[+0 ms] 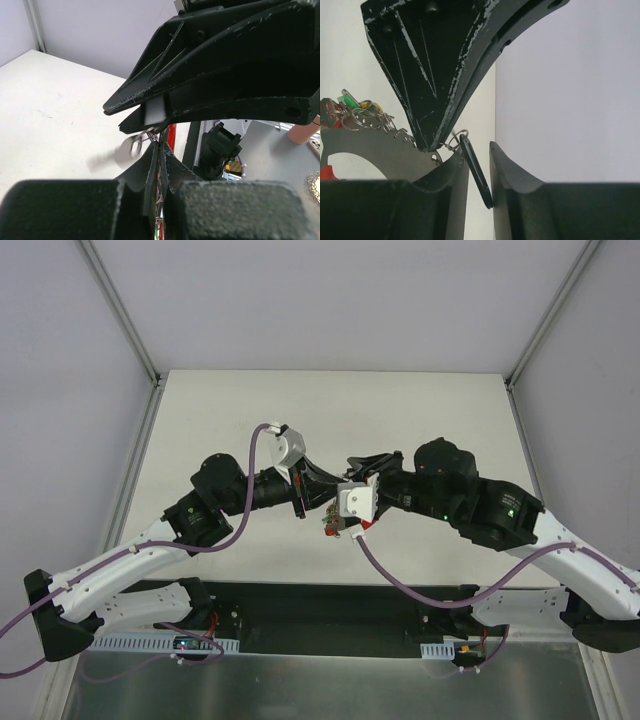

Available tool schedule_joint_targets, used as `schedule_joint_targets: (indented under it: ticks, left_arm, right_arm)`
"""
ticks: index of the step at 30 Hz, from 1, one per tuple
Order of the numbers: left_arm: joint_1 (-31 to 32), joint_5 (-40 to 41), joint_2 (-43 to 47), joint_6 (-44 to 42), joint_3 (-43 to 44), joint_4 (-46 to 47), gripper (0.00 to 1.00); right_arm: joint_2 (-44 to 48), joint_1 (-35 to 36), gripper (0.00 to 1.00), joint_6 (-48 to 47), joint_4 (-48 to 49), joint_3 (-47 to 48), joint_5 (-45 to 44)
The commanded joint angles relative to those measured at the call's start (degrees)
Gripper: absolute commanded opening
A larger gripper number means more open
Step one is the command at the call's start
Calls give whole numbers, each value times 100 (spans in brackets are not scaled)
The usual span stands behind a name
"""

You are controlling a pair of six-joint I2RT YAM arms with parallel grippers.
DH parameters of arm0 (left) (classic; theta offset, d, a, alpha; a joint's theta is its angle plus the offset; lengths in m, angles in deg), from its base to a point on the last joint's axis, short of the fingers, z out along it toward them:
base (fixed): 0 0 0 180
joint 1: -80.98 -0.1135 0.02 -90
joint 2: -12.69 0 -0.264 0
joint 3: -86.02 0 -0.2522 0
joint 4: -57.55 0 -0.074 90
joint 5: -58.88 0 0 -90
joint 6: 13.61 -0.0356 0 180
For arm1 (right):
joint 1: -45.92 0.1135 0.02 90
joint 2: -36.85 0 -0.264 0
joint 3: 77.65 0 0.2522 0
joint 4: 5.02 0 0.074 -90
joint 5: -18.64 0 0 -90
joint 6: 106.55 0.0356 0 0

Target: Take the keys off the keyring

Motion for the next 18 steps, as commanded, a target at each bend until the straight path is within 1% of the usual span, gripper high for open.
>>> schedule_joint_targets:
  ticks: [1, 6, 8, 9, 12, 16, 18]
  left_arm:
    - [-63, 16, 34, -74, 52, 530, 0]
    - [-71, -10, 34, -47, -1, 661, 0]
    - [-80, -37, 8, -56, -36, 723, 0]
    - [-80, -46, 7, -56, -36, 723, 0]
    - [-72, -72, -1, -47, -45, 749, 0]
    - [-89, -72, -1, -47, -63, 784, 0]
    - [-80, -81, -1, -47, -80, 855, 0]
  right_arm:
    - [-9, 51, 27, -260, -78, 296, -144]
    - [0, 59, 31, -331, -157, 446, -136]
    - [-18, 68, 36, -392, -227, 446, -83]
    - [-18, 68, 40, -462, -262, 437, -92]
    - [-53, 94, 44, -690, -368, 437, -206]
    - [-97, 112, 45, -709, -368, 560, -251]
    - [-114, 112, 43, -700, -368, 587, -198]
